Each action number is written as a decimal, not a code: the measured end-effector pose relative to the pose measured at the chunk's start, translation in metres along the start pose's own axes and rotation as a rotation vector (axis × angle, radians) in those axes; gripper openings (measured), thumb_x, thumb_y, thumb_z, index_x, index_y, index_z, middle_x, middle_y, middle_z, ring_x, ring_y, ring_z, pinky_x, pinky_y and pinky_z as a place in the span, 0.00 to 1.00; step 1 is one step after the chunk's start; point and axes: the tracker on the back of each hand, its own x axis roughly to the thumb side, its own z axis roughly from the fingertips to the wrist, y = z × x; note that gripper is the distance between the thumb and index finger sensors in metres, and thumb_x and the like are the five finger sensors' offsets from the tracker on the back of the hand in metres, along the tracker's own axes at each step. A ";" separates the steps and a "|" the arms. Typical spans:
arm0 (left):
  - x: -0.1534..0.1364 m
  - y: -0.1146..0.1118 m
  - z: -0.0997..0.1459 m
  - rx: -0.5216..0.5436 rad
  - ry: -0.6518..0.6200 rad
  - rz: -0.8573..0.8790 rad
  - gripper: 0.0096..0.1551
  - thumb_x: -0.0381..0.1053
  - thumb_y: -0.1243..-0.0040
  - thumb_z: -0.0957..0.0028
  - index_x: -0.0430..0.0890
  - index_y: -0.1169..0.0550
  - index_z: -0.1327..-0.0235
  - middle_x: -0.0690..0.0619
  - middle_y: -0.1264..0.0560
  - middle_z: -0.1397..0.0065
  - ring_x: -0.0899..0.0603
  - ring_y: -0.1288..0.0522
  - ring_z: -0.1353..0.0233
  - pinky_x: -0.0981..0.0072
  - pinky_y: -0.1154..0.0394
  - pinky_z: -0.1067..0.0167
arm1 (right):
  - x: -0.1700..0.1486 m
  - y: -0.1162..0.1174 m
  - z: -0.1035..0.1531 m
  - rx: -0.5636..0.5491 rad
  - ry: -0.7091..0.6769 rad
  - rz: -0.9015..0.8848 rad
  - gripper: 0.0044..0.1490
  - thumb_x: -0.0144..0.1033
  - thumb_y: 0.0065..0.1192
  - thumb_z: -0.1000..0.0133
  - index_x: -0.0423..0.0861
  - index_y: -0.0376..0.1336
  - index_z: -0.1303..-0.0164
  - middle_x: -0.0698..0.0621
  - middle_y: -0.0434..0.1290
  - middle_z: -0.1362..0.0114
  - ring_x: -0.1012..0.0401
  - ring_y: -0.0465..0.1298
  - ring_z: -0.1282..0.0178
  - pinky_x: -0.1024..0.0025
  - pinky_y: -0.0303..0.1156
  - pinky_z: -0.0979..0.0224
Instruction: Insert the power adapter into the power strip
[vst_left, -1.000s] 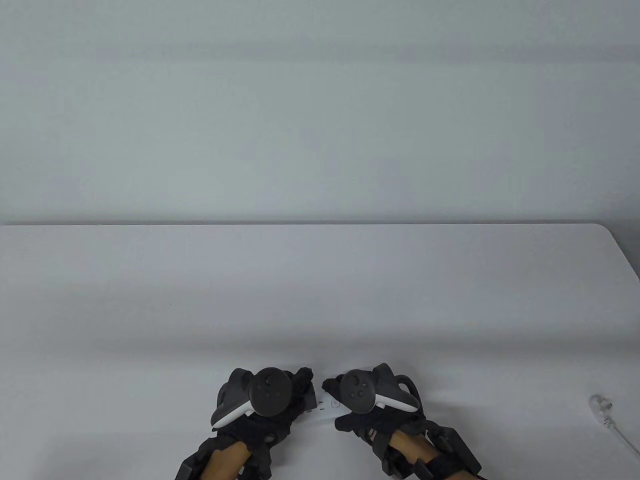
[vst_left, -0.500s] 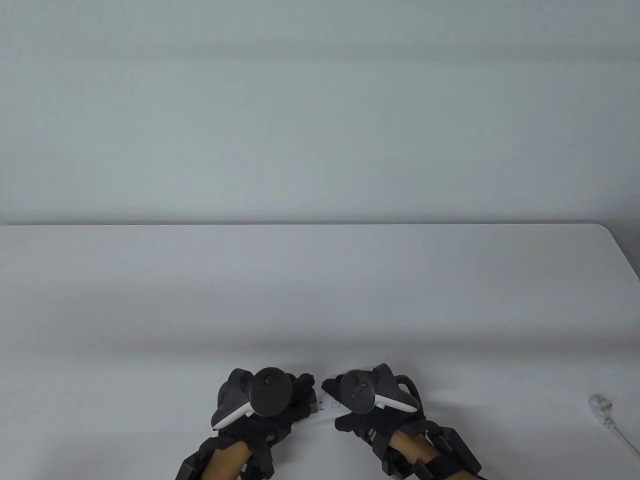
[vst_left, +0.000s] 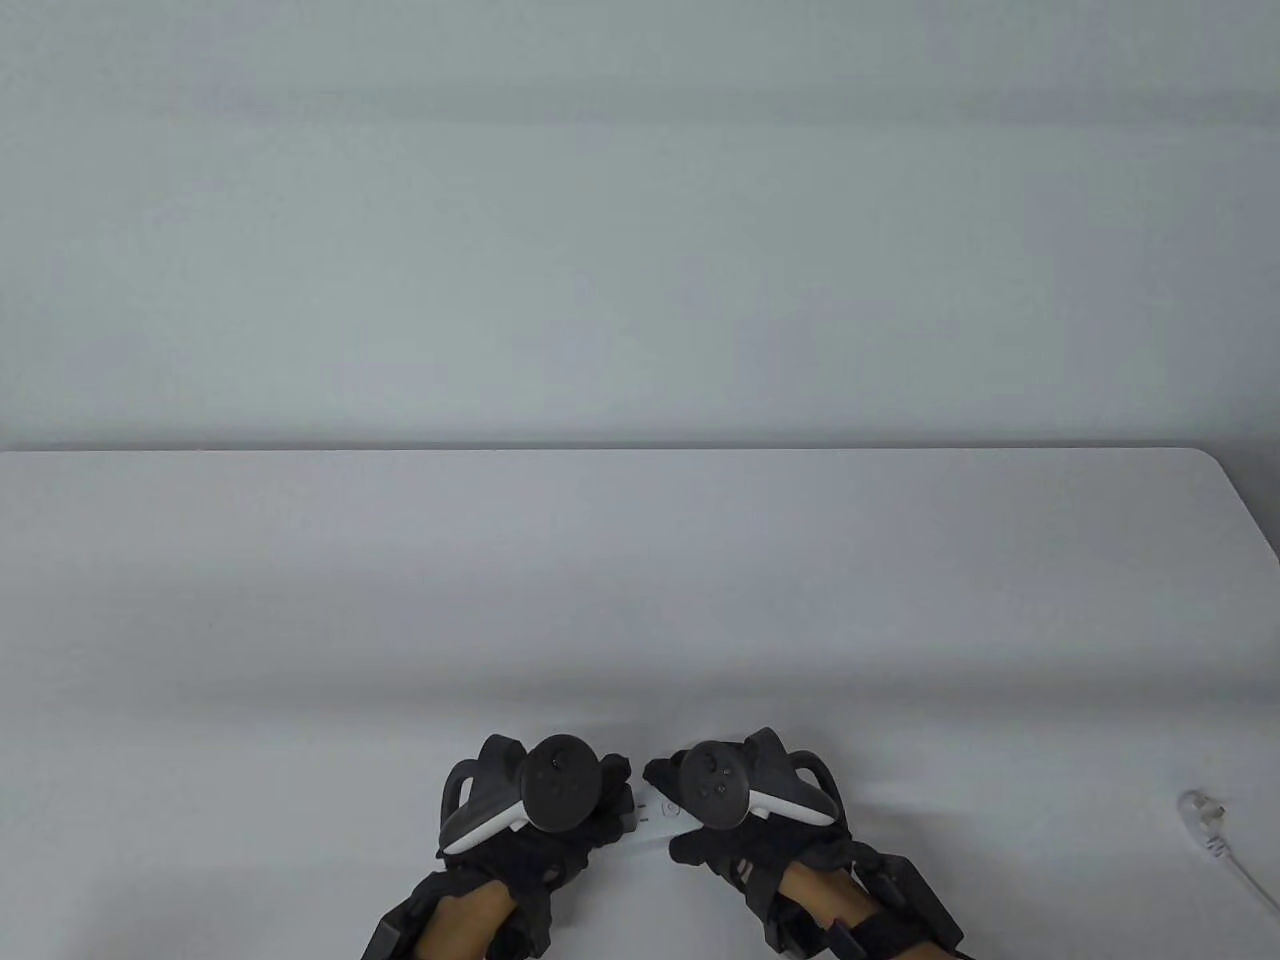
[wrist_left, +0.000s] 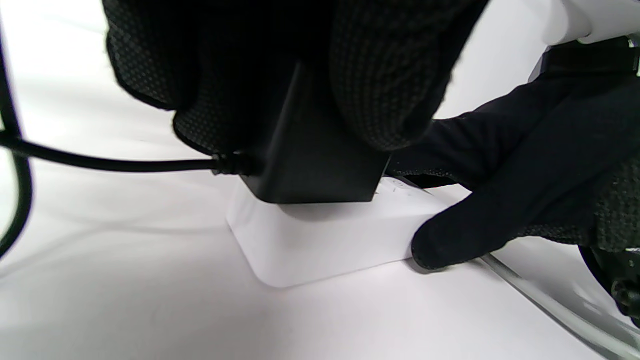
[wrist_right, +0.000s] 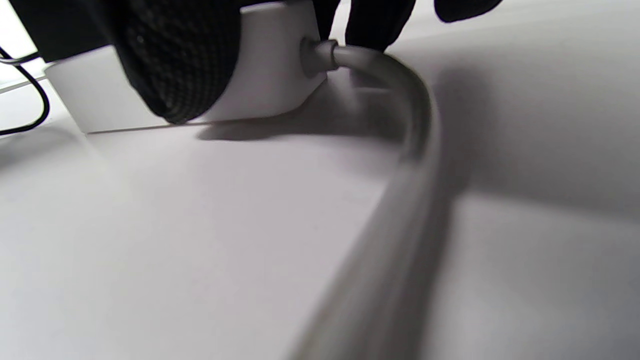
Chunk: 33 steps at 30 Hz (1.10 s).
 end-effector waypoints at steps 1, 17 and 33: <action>0.000 0.000 0.000 -0.001 0.003 -0.001 0.37 0.56 0.27 0.55 0.51 0.21 0.29 0.45 0.17 0.32 0.39 0.13 0.40 0.43 0.20 0.35 | 0.000 0.000 0.000 0.002 -0.001 0.000 0.52 0.50 0.69 0.47 0.53 0.47 0.16 0.49 0.54 0.15 0.41 0.54 0.16 0.32 0.52 0.21; -0.052 0.032 0.026 0.172 0.221 0.176 0.43 0.68 0.47 0.47 0.50 0.31 0.20 0.40 0.30 0.18 0.28 0.30 0.19 0.30 0.36 0.26 | -0.042 -0.013 0.016 0.020 0.068 -0.241 0.61 0.70 0.20 0.50 0.44 0.25 0.14 0.31 0.31 0.12 0.29 0.33 0.18 0.25 0.37 0.27; -0.085 0.028 0.033 0.114 0.386 0.175 0.52 0.73 0.59 0.49 0.54 0.53 0.13 0.46 0.62 0.10 0.30 0.67 0.13 0.30 0.63 0.24 | -0.067 -0.020 0.026 -0.062 0.187 -0.131 0.63 0.73 0.16 0.51 0.43 0.23 0.15 0.31 0.29 0.12 0.31 0.31 0.17 0.23 0.36 0.29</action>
